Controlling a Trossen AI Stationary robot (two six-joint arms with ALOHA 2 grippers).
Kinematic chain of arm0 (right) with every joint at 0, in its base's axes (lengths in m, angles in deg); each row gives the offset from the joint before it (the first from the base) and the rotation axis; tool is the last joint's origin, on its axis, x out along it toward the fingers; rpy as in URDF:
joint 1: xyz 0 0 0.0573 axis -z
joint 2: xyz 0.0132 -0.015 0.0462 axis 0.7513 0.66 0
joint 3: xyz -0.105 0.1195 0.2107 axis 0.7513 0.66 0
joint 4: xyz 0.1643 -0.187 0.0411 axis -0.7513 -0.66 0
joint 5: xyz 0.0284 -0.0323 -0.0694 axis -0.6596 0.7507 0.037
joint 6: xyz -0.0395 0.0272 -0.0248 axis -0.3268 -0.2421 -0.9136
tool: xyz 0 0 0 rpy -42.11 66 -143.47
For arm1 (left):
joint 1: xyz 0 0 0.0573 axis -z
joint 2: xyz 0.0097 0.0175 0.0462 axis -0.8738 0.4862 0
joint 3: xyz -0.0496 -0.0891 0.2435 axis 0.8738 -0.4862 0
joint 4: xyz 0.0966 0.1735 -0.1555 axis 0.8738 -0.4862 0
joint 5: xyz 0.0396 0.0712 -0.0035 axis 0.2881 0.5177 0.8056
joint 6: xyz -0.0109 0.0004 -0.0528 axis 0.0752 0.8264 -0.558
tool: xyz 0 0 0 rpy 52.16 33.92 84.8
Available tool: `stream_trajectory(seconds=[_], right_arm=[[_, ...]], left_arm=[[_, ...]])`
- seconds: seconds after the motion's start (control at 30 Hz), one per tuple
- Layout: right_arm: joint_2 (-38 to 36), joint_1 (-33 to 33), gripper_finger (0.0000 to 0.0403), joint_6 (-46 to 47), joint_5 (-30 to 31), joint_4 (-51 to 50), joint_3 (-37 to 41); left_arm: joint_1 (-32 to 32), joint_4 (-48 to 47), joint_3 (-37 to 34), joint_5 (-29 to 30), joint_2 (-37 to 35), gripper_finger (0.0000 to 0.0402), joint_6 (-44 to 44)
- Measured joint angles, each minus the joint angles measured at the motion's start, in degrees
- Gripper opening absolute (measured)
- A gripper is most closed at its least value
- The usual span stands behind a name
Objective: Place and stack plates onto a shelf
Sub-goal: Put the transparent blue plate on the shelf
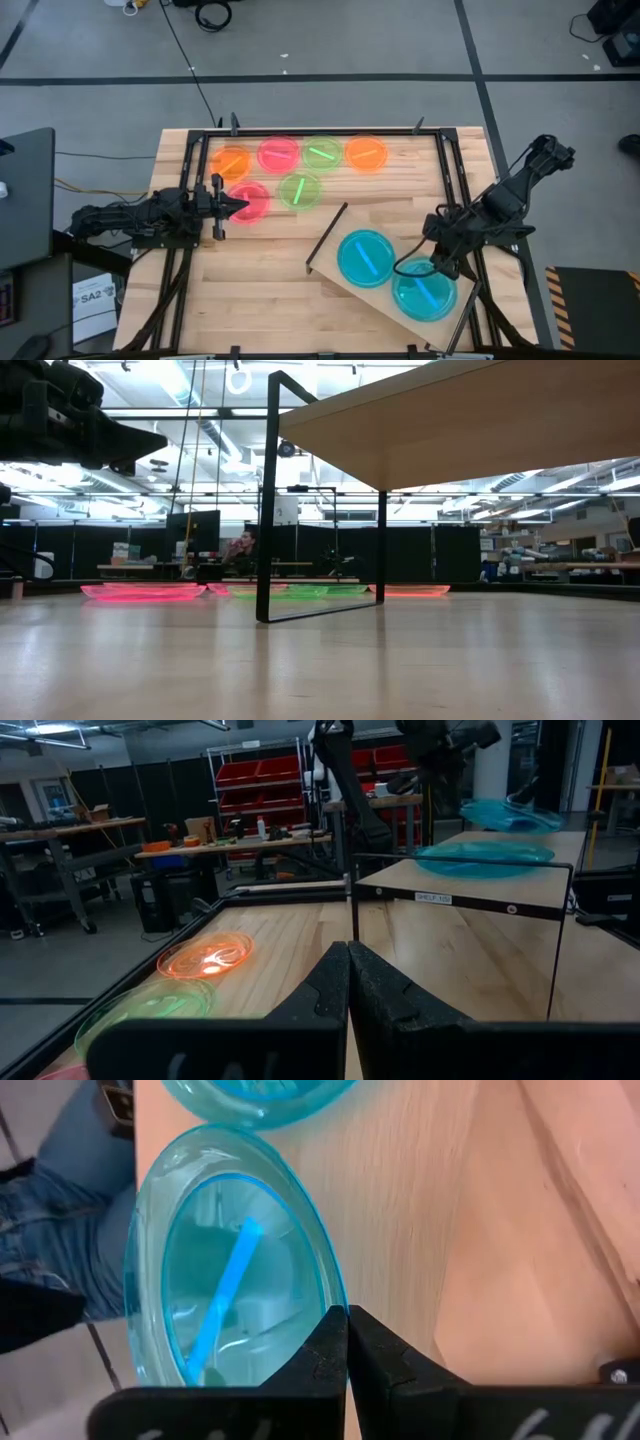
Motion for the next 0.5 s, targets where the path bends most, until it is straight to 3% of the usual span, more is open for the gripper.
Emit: stream_trajectory(seconds=[0.5], right_arm=[[4.17, 0.02, 0.0013, -0.19, -2.12, -1.44, 0.04]], left_arm=[[0.0, -0.32, 0.0, -0.01, -0.01, 0.0009, 0.02]])
